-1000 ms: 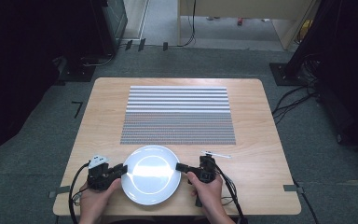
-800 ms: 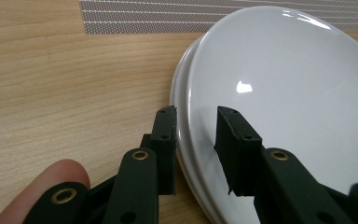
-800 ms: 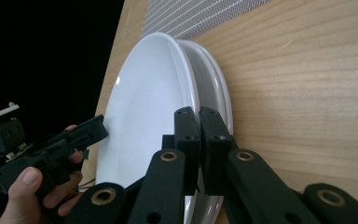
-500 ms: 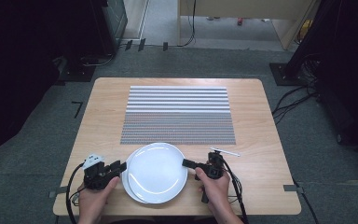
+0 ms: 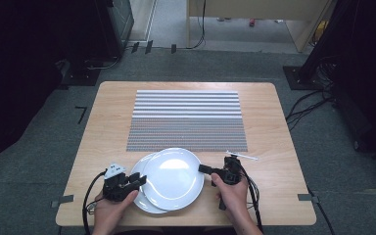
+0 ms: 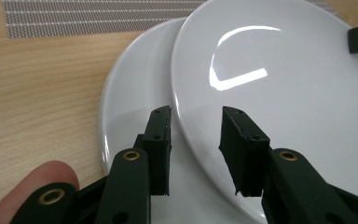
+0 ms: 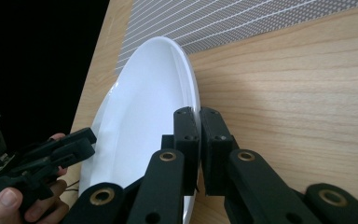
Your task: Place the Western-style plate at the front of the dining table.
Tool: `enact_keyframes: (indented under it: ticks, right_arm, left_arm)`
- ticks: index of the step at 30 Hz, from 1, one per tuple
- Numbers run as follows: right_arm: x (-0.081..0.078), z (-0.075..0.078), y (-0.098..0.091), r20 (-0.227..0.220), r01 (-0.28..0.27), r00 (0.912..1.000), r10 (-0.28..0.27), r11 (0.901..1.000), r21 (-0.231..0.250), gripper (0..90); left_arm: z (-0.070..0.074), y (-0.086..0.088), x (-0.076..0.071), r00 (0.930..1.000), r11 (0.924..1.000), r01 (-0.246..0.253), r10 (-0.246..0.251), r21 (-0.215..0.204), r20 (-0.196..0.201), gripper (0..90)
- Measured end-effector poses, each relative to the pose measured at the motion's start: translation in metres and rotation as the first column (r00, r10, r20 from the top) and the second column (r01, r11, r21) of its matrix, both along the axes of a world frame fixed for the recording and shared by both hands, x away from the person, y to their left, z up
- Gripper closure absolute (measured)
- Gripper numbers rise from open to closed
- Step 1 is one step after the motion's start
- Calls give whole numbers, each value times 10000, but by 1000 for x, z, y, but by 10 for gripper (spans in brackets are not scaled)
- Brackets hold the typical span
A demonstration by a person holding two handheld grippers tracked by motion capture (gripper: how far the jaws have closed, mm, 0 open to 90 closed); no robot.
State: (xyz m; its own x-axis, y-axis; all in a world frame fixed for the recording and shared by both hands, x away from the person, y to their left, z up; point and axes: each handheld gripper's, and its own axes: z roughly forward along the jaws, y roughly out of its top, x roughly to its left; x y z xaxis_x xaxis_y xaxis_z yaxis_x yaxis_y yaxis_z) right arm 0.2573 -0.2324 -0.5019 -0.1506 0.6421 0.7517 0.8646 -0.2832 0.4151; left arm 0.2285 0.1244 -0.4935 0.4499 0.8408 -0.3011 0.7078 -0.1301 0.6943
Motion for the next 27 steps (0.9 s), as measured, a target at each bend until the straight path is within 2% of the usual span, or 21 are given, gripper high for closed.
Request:
enact_keyframes:
  ticks: [6, 15, 23, 25, 27]
  right_arm:
    - [1, 0, -2, 89, -7, 10000, 8, 9999, -147, 863]
    - [0, 0, -2, 246, 199, 9995, -194, 9996, -186, 862]
    - [-1, 3, -2, 704, 144, 9975, -96, 9976, -674, 846]
    - [-2, 5, -1, 855, 201, 9963, -116, 9949, -987, 793]
    - [-4, 8, 0, 1026, 278, 9946, -149, 9916, -1264, 776]
  left_arm:
    - [-4, -4, 1, 9997, 9999, 124, -124, 21, -216, 619]
    - [-5, -4, 1, 9995, 9998, 143, -148, -158, -268, 614]
    - [-6, -6, 1, 9995, 9996, 205, -209, -178, -239, 613]
    - [-6, -6, 1, 9994, 9996, 219, -224, -184, -253, 613]
    - [-6, -6, 1, 9994, 9995, 231, -236, -195, -248, 615]
